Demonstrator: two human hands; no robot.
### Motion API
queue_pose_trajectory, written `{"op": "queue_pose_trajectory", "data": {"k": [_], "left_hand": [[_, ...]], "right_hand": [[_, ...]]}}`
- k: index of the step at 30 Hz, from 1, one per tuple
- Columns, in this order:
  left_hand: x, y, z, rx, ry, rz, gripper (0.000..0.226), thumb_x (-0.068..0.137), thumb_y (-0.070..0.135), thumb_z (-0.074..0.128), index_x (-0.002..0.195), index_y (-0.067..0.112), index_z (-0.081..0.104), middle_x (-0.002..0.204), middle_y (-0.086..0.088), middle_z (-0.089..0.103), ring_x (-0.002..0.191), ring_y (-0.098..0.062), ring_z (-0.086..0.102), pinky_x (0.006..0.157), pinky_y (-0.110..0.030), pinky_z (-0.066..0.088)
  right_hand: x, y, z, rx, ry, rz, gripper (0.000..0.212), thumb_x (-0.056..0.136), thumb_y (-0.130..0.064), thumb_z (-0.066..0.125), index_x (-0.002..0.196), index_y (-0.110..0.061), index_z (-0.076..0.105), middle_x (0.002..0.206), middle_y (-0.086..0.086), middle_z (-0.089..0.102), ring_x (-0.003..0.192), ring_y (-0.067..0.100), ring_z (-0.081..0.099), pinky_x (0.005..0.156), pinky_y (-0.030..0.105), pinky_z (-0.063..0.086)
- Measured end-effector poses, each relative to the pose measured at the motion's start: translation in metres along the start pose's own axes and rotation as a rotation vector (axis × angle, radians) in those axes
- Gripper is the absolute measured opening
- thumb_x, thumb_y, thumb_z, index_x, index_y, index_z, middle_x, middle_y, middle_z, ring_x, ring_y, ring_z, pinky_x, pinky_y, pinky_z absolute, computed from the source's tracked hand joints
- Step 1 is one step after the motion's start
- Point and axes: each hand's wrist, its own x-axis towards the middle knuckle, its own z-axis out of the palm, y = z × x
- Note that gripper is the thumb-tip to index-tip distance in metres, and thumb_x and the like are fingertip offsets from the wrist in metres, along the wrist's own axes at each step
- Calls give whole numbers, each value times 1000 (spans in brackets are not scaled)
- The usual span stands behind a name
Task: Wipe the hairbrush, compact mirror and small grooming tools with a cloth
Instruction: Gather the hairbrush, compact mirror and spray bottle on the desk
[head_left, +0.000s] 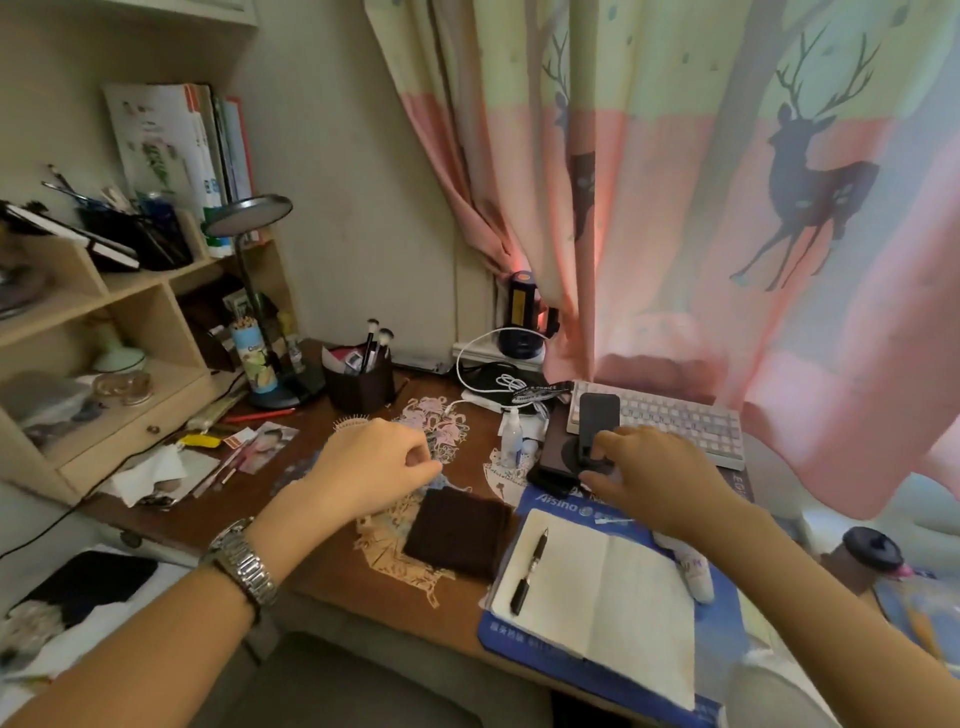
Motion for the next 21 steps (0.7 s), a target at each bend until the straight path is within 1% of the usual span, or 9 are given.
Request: {"op": "queue_pose_trajectory", "data": {"k": [2,5,8,12,15,21], "left_hand": [[19,7,1,15,18,-6,28,88,54,50,96,32,65,92,15,64,84,-5,59,69,-24,50],[43,11,6,42,7,-16,27,88,57,48,95,35,63,91,17,63,83,-3,59,67,-23,50],[58,8,9,57,-21,-24,24,88,56,49,94,35,61,90,16,62,81,-1,58,66,-22,50],[64,-11,7,82,-31,-86,25,89,54,49,95,34,62,93,15,63,86,-5,59,71,-26,51],[66,-30,4,98,-29,-134,26,87,56,49,95,35,62,93,15,63,85,-6,58,69,-28,50],[79,-42,-4,77,-4,-145,26,88,55,49,94,35,63,90,16,62,83,-6,58,68,-28,51]], "right_hand": [[13,15,2,7,1,-22,37,94,-50,43,113,-20,56,109,1,62,99,21,58,71,29,38],[26,32,7,30,-3,-32,39,95,-50,42,117,-22,55,113,0,60,102,21,57,72,28,37],[36,42,16,31,-23,-33,40,95,-50,41,120,-22,53,115,0,59,105,22,57,78,30,41],[50,46,25,47,-60,-57,39,94,-50,42,118,-22,55,112,0,59,101,21,57,78,30,42],[64,48,24,47,-40,-79,38,93,-50,43,116,-22,56,112,0,60,102,21,57,76,29,41],[91,40,21,74,-40,-116,38,93,-49,43,116,-22,56,116,0,59,106,22,56,84,32,45]]}}
